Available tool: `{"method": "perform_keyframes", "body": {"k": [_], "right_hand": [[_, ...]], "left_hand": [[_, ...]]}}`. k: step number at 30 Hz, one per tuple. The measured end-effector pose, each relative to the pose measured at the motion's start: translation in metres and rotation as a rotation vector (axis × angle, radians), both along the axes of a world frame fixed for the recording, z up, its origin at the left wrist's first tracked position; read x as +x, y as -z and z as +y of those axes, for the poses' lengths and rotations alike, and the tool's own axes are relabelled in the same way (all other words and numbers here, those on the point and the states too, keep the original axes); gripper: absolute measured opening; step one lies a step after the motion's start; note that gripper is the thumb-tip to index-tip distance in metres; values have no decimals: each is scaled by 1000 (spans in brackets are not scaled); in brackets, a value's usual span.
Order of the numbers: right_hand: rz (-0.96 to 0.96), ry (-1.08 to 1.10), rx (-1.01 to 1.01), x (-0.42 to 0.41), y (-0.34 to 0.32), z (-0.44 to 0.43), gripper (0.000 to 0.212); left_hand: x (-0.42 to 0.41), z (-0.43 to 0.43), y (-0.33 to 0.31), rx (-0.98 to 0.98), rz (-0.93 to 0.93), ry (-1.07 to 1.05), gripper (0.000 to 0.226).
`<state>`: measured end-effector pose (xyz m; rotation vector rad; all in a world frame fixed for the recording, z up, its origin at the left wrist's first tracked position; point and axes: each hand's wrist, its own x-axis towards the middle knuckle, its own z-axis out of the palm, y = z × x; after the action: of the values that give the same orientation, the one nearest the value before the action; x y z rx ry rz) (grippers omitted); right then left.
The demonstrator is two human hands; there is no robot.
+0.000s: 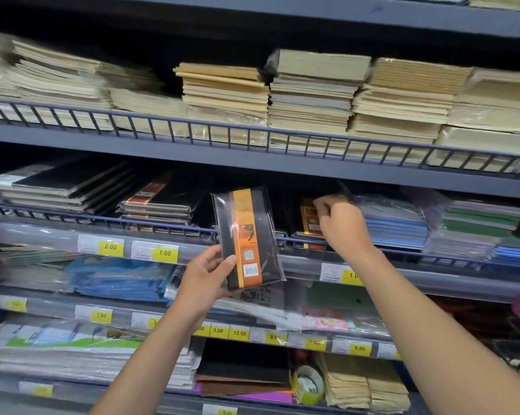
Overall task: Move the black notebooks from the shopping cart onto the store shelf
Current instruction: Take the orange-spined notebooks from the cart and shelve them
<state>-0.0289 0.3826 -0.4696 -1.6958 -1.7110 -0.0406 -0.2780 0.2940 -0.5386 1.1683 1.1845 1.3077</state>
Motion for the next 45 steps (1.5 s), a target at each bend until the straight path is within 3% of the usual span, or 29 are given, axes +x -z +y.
{"method": "perform_keyframes", "body": {"k": [3,6,10,13,20,27,29,34,36,41,45], "right_hand": [[117,-51,293,12,19,-50,27],[127,79,400,34,53,-71,23],[35,140,394,53,86,-73,18],[-24,135,383,52,95,-74,30],[-4,144,348,44,103,-75,42],[-25,153,364,43,107,-75,42],[-26,150,364,42,109,-75,42],[-18,148,357,41,111,-75,44],[-17,144,347,41,111,-76,46],[-27,114,302,41,107,-82,51],[47,80,229,35,94,-86,52]], "left_hand": [[0,-8,-6,-19,-30,4,19],[5,-14,-17,-34,-21,80,21],[25,-9,-48,-21,101,193,23],[46,13,-77,-60,120,209,30],[97,77,-123,-221,63,156,28],[120,100,-121,-312,322,115,28],[122,104,-118,-307,446,107,17],[118,124,-106,-67,1024,-4,30],[118,123,-102,-16,1140,-30,32],[113,100,-98,59,1246,-103,36],[102,57,-76,296,1146,-171,34]]}}
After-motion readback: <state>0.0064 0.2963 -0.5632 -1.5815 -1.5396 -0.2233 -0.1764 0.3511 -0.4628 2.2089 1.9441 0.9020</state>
